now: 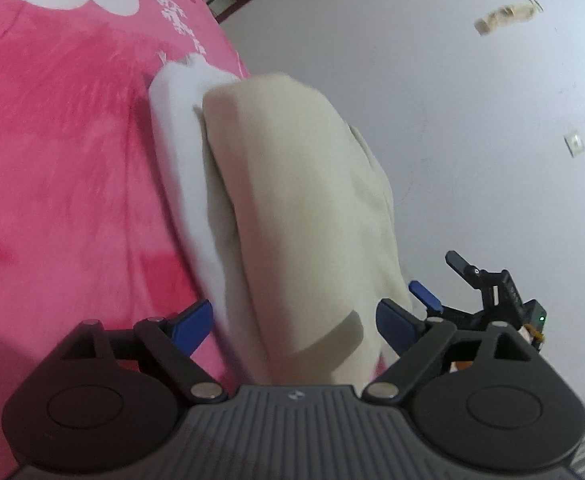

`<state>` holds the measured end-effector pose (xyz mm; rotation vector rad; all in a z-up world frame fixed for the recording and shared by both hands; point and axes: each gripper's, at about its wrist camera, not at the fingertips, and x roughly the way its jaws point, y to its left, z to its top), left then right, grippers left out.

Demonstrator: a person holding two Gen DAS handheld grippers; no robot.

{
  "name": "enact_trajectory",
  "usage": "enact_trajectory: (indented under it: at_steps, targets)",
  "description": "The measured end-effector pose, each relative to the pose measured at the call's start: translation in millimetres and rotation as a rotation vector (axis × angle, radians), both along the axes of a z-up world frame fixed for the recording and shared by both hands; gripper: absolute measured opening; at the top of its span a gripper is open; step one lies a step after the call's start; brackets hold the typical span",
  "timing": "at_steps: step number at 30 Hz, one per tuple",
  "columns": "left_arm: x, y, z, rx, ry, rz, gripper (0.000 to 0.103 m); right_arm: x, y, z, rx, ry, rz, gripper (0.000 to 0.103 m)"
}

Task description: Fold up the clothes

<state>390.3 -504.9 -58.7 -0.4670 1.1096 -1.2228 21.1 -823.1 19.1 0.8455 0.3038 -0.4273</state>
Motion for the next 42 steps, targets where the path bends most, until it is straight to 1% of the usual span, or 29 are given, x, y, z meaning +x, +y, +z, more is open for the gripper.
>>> enact_trajectory:
  at_steps: [1,2,3,4,5,6,7,8,9,10,11,12,13,14,17,20,25,26,29,31,32,33,36,37,39,42]
  targets:
    - [-5,0,0,0.009,-0.015,-0.007,0.088,0,4,-4,0.004,0.016,0.003,0.086]
    - [-10,0,0,0.021,-0.033,-0.014,0.085,1,7,-7,0.005,0.034,0.007,0.086]
    - [-15,-1,-1,0.032,-0.05,-0.021,0.078,2,11,-11,0.006,0.052,0.011,0.085]
    - [-19,-2,0,0.038,-0.062,-0.026,0.077,3,14,-15,0.008,0.07,0.015,0.085]
    - [-22,-1,0,0.038,-0.067,-0.028,0.074,4,18,-19,0.009,0.089,0.019,0.083]
    - [-25,-1,1,0.037,-0.072,-0.03,0.067,5,21,-22,0.01,0.107,0.023,0.082]
    - [-28,-1,2,0.037,-0.077,-0.032,0.063,6,25,-26,0.012,0.125,0.028,0.081]
    - [-30,-1,3,0.037,-0.082,-0.034,0.054,6,28,-30,0.013,0.143,0.032,0.077]
    - [-33,-1,4,0.036,-0.087,-0.036,0.05,7,32,-34,0.014,0.162,0.036,0.075]
    - [-36,0,4,0.036,-0.093,-0.038,0.049,8,35,-38,0.016,0.18,0.04,0.069]
    - [-39,0,5,0.036,-0.098,-0.04,0.046,13,35,-40,-0.004,0.197,0.041,0.06]
    - [-42,0,6,0.035,-0.103,-0.042,0.044,16,35,-41,-0.02,0.201,0.039,0.053]
    - [-45,0,7,0.035,-0.108,-0.044,0.043,17,35,-41,-0.025,0.191,0.046,0.04]
    - [-48,0,8,0.035,-0.113,-0.046,0.041,17,35,-39,-0.033,0.184,0.049,0.034]
    - [-56,2,9,0.035,-0.131,-0.052,0.04,18,37,-35,-0.081,0.19,0.061,0.03]
    - [-62,9,7,0.041,-0.16,-0.057,0.04,18,33,-29,-0.094,0.172,0.07,0.025]
    - [-73,21,4,0.051,-0.21,-0.065,0.041,15,30,-23,-0.13,0.137,0.073,0.023]
    - [-75,23,4,0.053,-0.219,-0.067,0.043,16,29,-28,-0.134,0.147,0.071,0.023]
    - [-81,30,2,0.059,-0.249,-0.072,0.047,16,30,-48,-0.138,0.193,0.062,0.028]
    - [-85,35,0,0.063,-0.269,-0.076,0.05,10,30,-46,-0.122,0.165,0.038,0.032]
    - [-87,39,2,0.062,-0.297,-0.072,0.052,6,33,-40,-0.138,0.161,0.024,0.033]
    - [-90,46,6,0.051,-0.346,-0.061,0.052,3,35,-33,-0.156,0.158,0.01,0.033]
    - [-108,62,20,0.015,-0.523,0.003,0.053,-8,42,-13,-0.209,0.148,-0.034,0.033]
    - [-114,61,22,0.009,-0.58,0.019,0.053,-8,47,-4,-0.251,0.147,-0.031,0.033]
    - [-127,47,19,0.02,-0.658,0.019,0.053,-2,56,7,-0.316,0.148,0.002,0.033]
    - [-147,24,10,0.048,-0.757,0.005,0.053,23,71,15,-0.396,0.162,0.069,0.031]
